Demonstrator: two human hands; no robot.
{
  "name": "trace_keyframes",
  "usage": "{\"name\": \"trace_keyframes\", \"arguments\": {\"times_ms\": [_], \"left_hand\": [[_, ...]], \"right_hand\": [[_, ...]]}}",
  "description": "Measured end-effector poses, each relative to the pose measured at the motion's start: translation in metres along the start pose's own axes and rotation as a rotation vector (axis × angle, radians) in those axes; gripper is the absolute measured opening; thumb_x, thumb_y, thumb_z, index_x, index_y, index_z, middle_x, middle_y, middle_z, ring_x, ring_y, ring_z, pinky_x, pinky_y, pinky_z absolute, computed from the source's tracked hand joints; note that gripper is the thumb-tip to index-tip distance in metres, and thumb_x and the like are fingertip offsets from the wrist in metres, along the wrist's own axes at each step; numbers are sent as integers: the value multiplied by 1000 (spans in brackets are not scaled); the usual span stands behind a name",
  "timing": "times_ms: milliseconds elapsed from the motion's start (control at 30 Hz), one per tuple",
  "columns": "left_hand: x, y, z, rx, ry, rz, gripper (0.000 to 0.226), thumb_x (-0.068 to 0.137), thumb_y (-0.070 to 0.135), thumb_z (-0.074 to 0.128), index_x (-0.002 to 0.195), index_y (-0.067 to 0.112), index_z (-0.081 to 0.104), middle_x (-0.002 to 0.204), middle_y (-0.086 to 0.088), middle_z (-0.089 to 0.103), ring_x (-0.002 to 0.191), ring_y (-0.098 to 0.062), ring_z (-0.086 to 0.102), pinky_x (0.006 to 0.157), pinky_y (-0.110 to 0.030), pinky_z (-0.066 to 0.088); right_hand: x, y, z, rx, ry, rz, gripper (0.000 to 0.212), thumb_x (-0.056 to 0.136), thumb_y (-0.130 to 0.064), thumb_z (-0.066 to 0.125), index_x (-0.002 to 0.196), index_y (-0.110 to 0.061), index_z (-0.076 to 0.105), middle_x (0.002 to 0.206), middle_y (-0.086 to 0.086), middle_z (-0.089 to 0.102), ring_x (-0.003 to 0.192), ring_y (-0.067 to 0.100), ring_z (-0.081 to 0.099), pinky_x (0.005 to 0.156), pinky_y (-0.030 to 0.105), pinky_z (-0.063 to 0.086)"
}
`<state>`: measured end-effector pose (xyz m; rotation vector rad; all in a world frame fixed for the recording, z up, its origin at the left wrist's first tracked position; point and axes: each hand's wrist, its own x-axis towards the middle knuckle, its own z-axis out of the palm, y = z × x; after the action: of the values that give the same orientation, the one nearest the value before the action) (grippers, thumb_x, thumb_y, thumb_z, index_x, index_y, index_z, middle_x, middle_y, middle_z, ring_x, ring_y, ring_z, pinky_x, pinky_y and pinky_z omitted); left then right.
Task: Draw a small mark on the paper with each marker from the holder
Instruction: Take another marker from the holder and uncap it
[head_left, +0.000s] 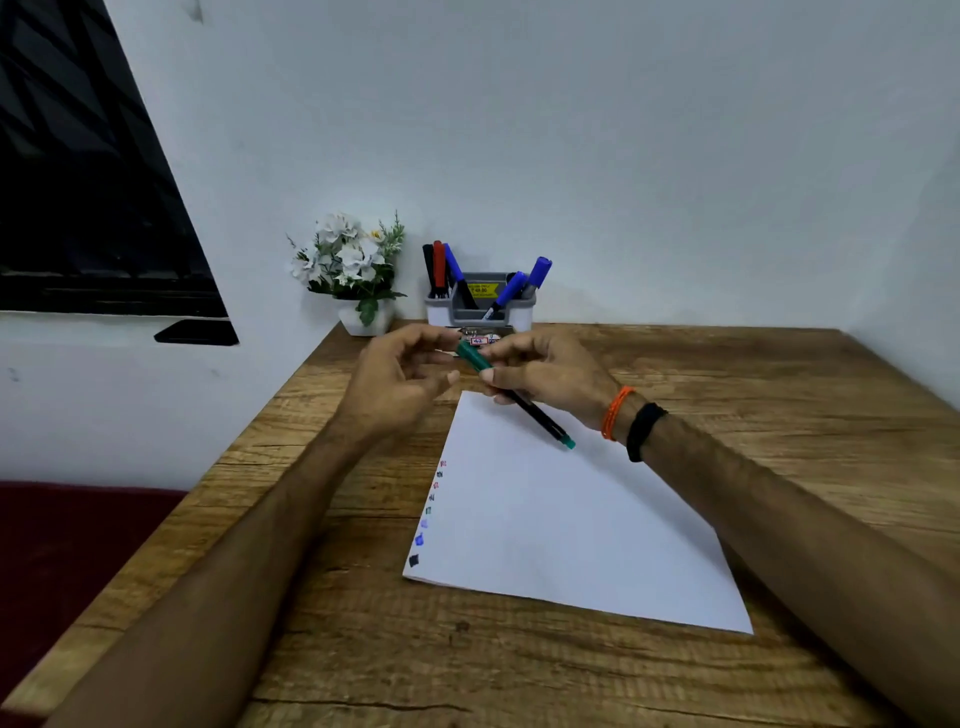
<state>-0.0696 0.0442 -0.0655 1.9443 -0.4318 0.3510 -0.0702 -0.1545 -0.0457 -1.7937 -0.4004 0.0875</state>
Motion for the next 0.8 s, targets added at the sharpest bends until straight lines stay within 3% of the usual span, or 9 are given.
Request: {"name": "trace_keyframes", "arguments": {"times_ms": [100, 200, 300, 400, 533, 667, 800], "left_hand": [[-1, 4, 2, -23, -59, 84, 41, 73, 0, 80, 111, 10, 68, 111, -1, 70, 100, -12, 70, 82, -27, 58], [-2, 5, 3, 50, -45, 156, 28, 74, 7, 80, 101, 13, 74, 98, 1, 74, 89, -11, 72, 79, -25, 57], [0, 3, 2, 70, 2, 113, 16, 78, 11, 78, 92, 18, 75, 84, 4, 74, 75, -13, 70, 70, -27, 57], [2, 0, -1, 55, 29, 16, 11, 81, 11, 75, 89, 19, 73, 78, 3, 72, 66, -15, 68, 64, -30, 57], [2, 0, 0, 23, -10, -32, 6, 85, 12, 71, 87, 17, 69, 75, -2, 70, 65, -17, 68, 63, -32, 58], [2, 2, 3, -41, -46, -61, 7, 89, 7, 65, 89, 14, 65, 76, -7, 69, 64, -17, 68, 60, -30, 58], [3, 1, -1, -103, -41, -85, 6, 92, 6, 61, 88, 11, 62, 74, -11, 70, 60, -19, 67, 56, -28, 56]], "right_hand": [[1, 3, -2, -24, 26, 6, 15, 83, -6, 75, 95, -12, 70, 84, 8, 76, 71, 17, 74, 59, 25, 58], [2, 3, -5, -13, 10, 10, 14, 82, -8, 77, 93, -12, 69, 84, 13, 76, 70, 18, 74, 56, 24, 57], [1, -2, -10, -100, -42, 26, 16, 79, -11, 80, 92, -11, 70, 80, 9, 77, 71, 19, 75, 56, 24, 57], [0, -5, -19, -194, -30, 23, 19, 78, -14, 81, 95, -10, 73, 69, 2, 74, 58, 13, 70, 52, 21, 53], [2, 4, -20, 85, 94, 28, 16, 79, -17, 80, 93, -11, 75, 68, 1, 72, 48, 8, 58, 49, 19, 48], [0, 13, -10, 253, 111, 63, 24, 79, -16, 79, 98, -3, 74, 77, 7, 74, 56, 7, 63, 51, 17, 51], [2, 11, -7, 462, 101, 69, 17, 87, -15, 71, 100, -4, 72, 81, 11, 75, 63, 9, 69, 55, 19, 55]]}}
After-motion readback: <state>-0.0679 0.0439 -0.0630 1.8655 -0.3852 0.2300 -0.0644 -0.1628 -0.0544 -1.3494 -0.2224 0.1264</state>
